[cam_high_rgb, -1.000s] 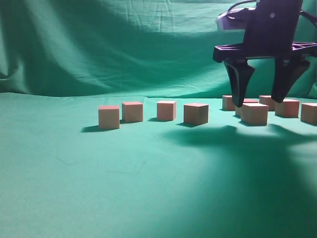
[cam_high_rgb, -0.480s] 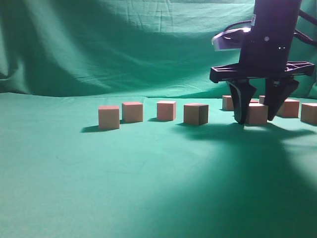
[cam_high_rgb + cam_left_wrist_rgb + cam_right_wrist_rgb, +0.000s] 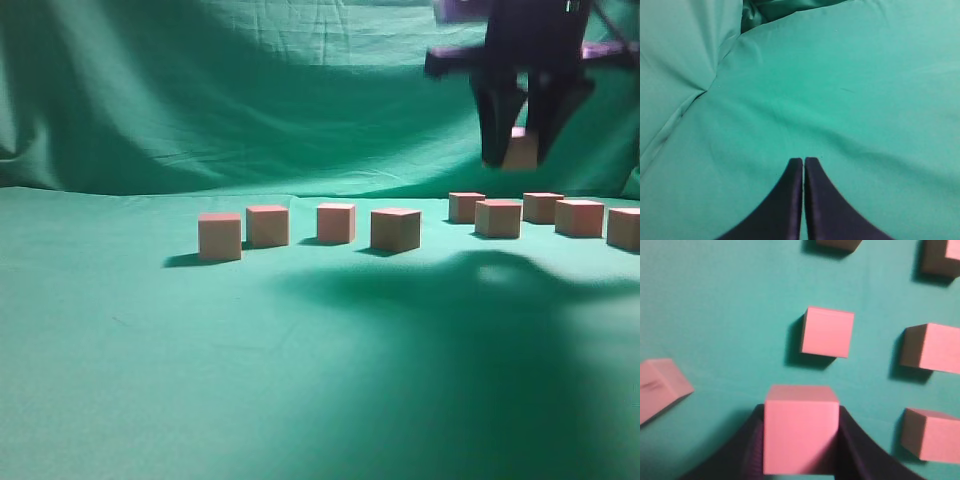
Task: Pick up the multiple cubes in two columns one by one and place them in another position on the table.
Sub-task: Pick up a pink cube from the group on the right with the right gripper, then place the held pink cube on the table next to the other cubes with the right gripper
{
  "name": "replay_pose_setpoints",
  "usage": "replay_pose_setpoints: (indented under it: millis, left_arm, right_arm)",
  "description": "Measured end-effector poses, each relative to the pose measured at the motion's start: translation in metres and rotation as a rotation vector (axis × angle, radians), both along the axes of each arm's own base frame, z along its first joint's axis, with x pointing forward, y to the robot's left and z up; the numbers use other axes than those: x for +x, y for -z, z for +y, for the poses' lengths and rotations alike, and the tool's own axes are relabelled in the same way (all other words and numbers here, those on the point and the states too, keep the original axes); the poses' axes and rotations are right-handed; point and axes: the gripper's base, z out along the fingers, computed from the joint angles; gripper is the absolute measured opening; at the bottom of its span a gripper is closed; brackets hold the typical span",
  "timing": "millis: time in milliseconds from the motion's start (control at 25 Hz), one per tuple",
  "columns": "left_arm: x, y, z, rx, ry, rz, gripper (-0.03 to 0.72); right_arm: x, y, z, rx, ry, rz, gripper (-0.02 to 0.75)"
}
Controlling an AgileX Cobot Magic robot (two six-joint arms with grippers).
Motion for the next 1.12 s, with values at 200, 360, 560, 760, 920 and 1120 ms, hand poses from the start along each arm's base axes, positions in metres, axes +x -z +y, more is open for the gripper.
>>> replay_pose_setpoints:
  millis: [200, 360, 560, 760, 920, 1120]
  left_arm:
    - [0.000, 0.000, 0.000, 0.000, 0.000, 0.000, 0.000]
    - [0.000, 0.000, 0.000, 0.000, 0.000, 0.000, 0.000]
    - [0.000, 0.000, 0.000, 0.000, 0.000, 0.000, 0.000]
    - [0.000, 0.000, 0.000, 0.000, 0.000, 0.000, 0.000]
    - [0.000, 0.000, 0.000, 0.000, 0.000, 0.000, 0.000]
    - [0.000, 0.000, 0.000, 0.000, 0.000, 0.000, 0.000]
  right_arm:
    - [-0.034, -0.046, 0.029, 0.060, -0.138, -0.032, 0.260]
    - [-0.061, -0.043, 0.076, 0.110, -0.331, 0.012, 0.260]
    - [-0.080, -0.008, 0.130, 0.107, -0.521, 0.033, 0.260]
    - [-0.085, 0.028, 0.158, 0.091, -0.612, 0.039, 0.260]
    - [-0.081, 0.045, 0.162, 0.085, -0.614, 0.043, 0.260]
    - [-0.077, 0.049, 0.164, 0.083, -0.618, 0.006, 0.260]
